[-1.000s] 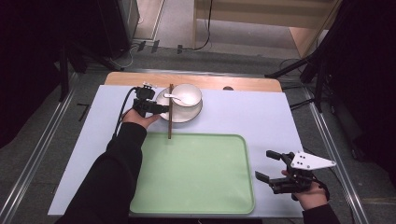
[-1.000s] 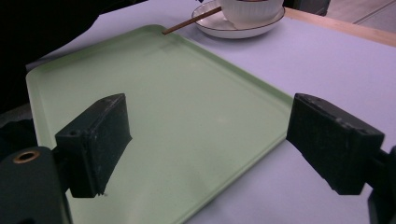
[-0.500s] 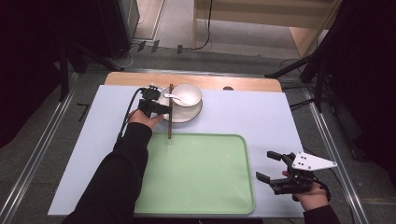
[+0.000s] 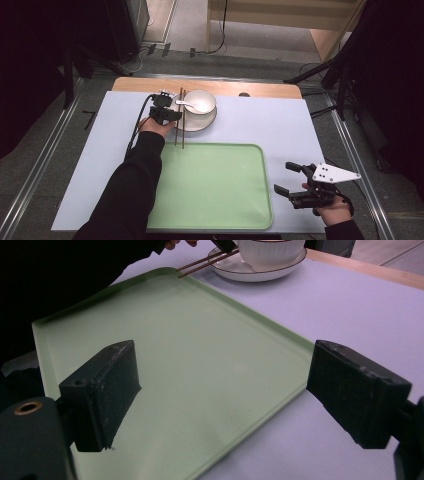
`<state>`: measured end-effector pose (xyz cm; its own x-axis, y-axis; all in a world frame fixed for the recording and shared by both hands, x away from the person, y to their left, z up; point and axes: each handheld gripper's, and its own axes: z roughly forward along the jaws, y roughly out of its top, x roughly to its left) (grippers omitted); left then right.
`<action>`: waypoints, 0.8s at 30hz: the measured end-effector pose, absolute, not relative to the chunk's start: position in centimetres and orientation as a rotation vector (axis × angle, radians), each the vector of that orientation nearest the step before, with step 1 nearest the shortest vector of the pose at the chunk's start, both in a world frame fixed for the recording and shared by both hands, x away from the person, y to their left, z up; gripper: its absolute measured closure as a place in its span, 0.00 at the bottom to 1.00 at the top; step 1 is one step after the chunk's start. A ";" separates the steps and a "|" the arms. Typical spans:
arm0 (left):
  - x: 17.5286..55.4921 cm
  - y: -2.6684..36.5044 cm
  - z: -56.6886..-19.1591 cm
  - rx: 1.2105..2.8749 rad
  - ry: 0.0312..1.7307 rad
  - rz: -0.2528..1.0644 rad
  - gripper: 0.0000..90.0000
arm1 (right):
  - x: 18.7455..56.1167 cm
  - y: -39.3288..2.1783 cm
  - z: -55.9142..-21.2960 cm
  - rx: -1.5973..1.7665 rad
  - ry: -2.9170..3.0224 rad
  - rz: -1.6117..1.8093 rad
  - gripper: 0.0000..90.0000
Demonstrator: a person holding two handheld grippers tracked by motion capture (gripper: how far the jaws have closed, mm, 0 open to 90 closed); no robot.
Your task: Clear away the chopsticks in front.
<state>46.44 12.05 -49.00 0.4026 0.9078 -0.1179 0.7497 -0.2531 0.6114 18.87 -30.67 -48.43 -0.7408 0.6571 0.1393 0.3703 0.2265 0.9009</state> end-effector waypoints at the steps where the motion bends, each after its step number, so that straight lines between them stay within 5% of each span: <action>1: 46.5 12.1 -49.1 2.060 1.418 0.336 0.72 | 18.9 -30.7 -48.4 0.964 2.231 1.522 0.16; 14: 47.1 12.5 -49.5 1.988 1.530 0.293 0.93 | 18.8 -30.8 -48.5 0.970 2.227 1.523 0.16; 24: 46.9 13.8 -48.0 1.951 1.553 0.255 0.95 | 18.8 -30.8 -48.5 0.967 2.235 1.520 0.16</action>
